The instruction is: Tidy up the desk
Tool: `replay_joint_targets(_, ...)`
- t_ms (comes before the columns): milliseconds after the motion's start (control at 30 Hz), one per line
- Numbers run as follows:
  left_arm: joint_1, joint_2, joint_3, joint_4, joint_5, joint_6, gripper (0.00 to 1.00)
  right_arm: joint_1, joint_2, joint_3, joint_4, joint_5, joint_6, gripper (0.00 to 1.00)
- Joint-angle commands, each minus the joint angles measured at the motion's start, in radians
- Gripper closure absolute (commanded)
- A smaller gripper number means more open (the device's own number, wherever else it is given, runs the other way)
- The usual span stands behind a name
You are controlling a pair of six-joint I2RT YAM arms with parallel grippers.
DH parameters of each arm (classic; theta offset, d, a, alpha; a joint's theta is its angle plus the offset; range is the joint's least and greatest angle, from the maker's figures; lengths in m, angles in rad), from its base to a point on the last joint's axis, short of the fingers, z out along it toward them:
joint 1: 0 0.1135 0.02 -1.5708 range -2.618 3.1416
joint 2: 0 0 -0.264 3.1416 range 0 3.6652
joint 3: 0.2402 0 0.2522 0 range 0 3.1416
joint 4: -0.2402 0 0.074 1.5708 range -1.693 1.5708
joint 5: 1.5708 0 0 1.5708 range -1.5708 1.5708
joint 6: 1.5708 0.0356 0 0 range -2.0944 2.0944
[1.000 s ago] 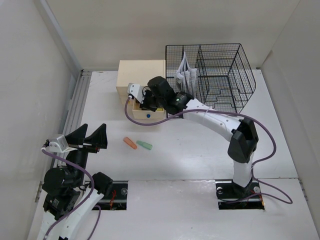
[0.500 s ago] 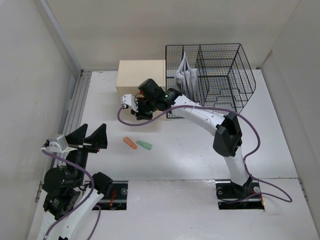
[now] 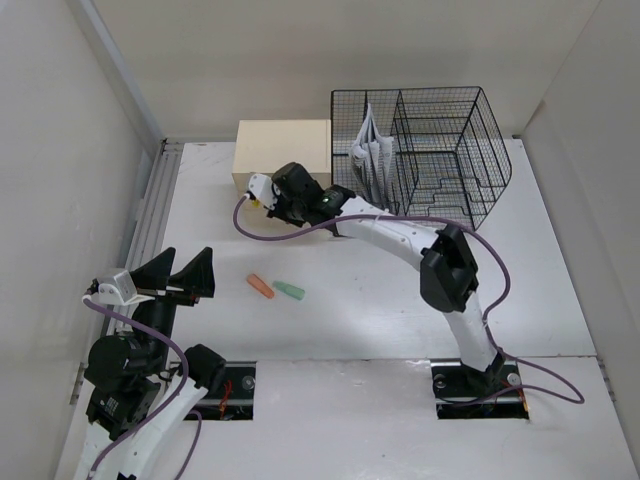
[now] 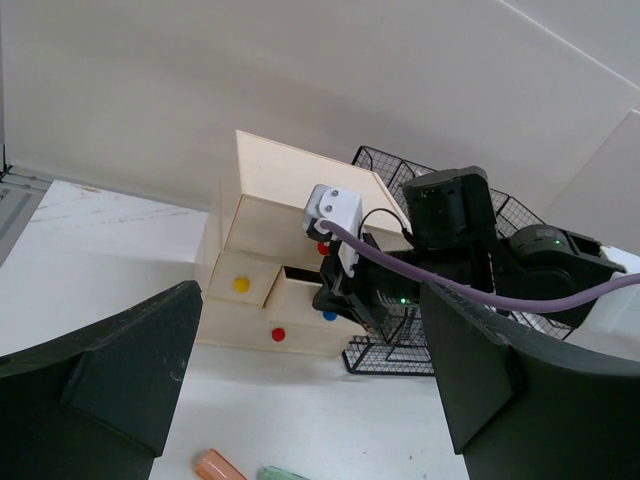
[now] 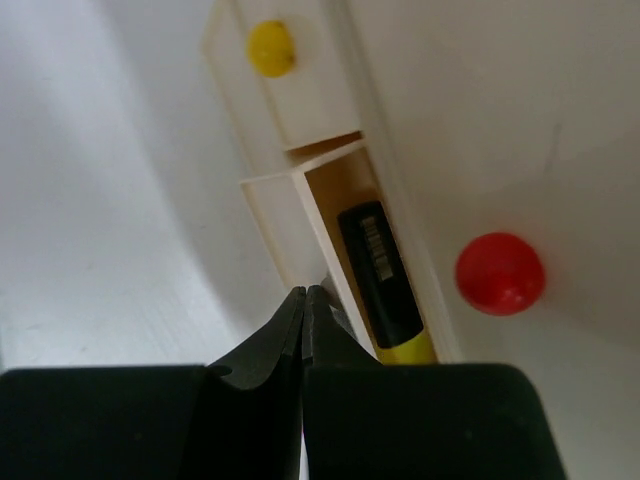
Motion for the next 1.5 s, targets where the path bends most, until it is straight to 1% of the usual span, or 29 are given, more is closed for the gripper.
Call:
replay_joint_targets(0,0.005,-0.183,-0.005,0.047,-0.005,0.01,0.11,0.003,0.01,0.009,0.122,0.195,0.021,1.0)
replay_joint_targets(100,0.005,-0.183,-0.005,0.047,-0.005,0.01,0.11,0.003,0.021,-0.01,0.165,0.304,-0.004,1.0)
replay_joint_targets(400,0.005,-0.183,-0.014,0.056,-0.005,0.001,0.11,-0.006,-0.015,-0.082,0.237,0.358,-0.034,1.0)
replay_joint_targets(467,0.005,-0.174,-0.014,0.056,0.007,-0.049,0.17,-0.006,-0.042,-0.094,0.198,0.276,-0.034,1.0)
replay_joint_targets(500,0.005,-0.161,-0.023,0.056,0.018,-0.082,0.21,-0.006,-0.098,-0.117,0.173,0.193,-0.051,1.0)
replay_joint_targets(533,0.005,-0.137,-0.023,0.056,0.03,-0.131,0.25,-0.006,-0.133,-0.129,0.135,-0.047,-0.072,1.0)
replay_joint_targets(567,0.005,-0.122,-0.037,0.044,0.03,-0.187,0.43,-0.006,-0.167,-0.129,0.048,-0.158,-0.103,1.0)
replay_joint_targets(600,0.005,-0.103,-0.061,0.043,0.044,-0.311,0.56,-0.006,-0.204,-0.164,0.029,-0.226,-0.116,0.96)
replay_joint_targets(633,0.005,-0.067,-0.081,0.031,0.056,-0.382,0.69,-0.006,-0.277,-0.184,0.029,-0.27,-0.116,0.88)
replay_joint_targets(667,0.005,-0.051,-0.11,0.042,0.065,-0.453,0.78,-0.006,-0.314,-0.204,0.029,-0.257,-0.116,0.59)
replay_joint_targets(700,0.005,-0.037,-0.144,0.062,0.079,-0.512,0.9,-0.006,-0.351,-0.227,0.062,-0.224,-0.116,0.47)
replay_joint_targets(733,0.005,-0.028,-0.225,0.094,0.09,-0.607,0.96,-0.006,-0.431,-0.291,0.095,-0.178,-0.138,0.41)
replay_joint_targets(767,0.005,-0.008,-0.271,0.178,0.099,-0.651,0.99,-0.006,-0.474,-0.333,0.134,-0.089,-0.149,0.32)
replay_joint_targets(800,0.005,0.003,-0.317,0.229,0.108,-0.691,1.0,-0.018,-0.514,-0.371,0.209,-0.061,-0.159,0.28)
replay_joint_targets(833,0.005,0.018,-0.406,0.285,0.108,-0.72,1.0,-0.03,-0.549,-0.411,0.224,-0.061,-0.159,0.29)
replay_joint_targets(867,0.005,0.062,-0.448,0.409,0.108,-0.772,1.0,-0.046,-0.603,-0.412,0.224,-0.088,-0.14,0.4)
replay_joint_targets(900,0.005,0.098,-0.483,0.475,0.108,-0.787,1.0,-0.079,-0.624,-0.412,0.224,-0.109,-0.111,0.86)
replay_joint_targets(933,0.005,0.139,-0.515,0.544,0.099,-0.788,0.97,-0.098,-0.644,-0.412,0.215,-0.14,-0.082,1.0)
replay_joint_targets(967,0.005,0.19,-0.552,0.612,0.099,-0.797,0.96,-0.116,-0.687,-0.412,0.215,-0.175,-0.038,1.0)
replay_joint_targets(1000,0.005,0.312,-0.552,0.708,0.099,-0.806,0.94,-0.15,-0.71,-0.425,0.215,-0.252,-0.022,1.0)
replay_joint_targets(1033,0.005,0.38,-0.552,0.758,0.099,-0.785,0.93,-0.167,-0.735,-0.441,0.246,-0.292,-0.01,1.0)
replay_joint_targets(1067,0.005,0.449,-0.517,0.798,0.099,-0.771,0.91,-0.182,-0.755,-0.468,0.247,-0.323,0.002,1.0)
replay_joint_targets(1100,0.014,0.586,-0.491,0.833,0.099,-0.771,0.88,-0.196,-0.785,-0.468,0.257,-0.367,0.016,1.0)
replay_joint_targets(1133,0.014,0.65,-0.465,0.855,0.111,-0.756,0.85,-0.223,-0.796,-0.482,0.257,-0.389,0.016,0.8)
replay_joint_targets(1233,0.048,0.861,-0.384,0.937,0.142,-0.728,0.72,-0.276,-0.835,-0.508,0.257,-0.479,0.056,0.62)
replay_joint_targets(1267,0.057,0.904,-0.368,0.962,0.154,-0.728,0.59,-0.309,-0.835,-0.517,0.271,-0.495,0.068,0.57)
replay_joint_targets(1300,0.066,0.944,-0.332,0.962,0.154,-0.749,0.54,-0.325,-0.852,-0.537,0.283,-0.51,0.088,0.57)
replay_joint_targets(1400,0.101,1.082,-0.286,0.972,0.182,-0.758,0.46,-0.375,-0.89,-0.568,0.308,-0.559,0.104,0.57)
replay_joint_targets(1467,0.137,1.167,-0.264,0.981,0.212,-0.774,0.46,-0.397,-0.904,-0.577,0.308,-0.568,0.113,0.57)
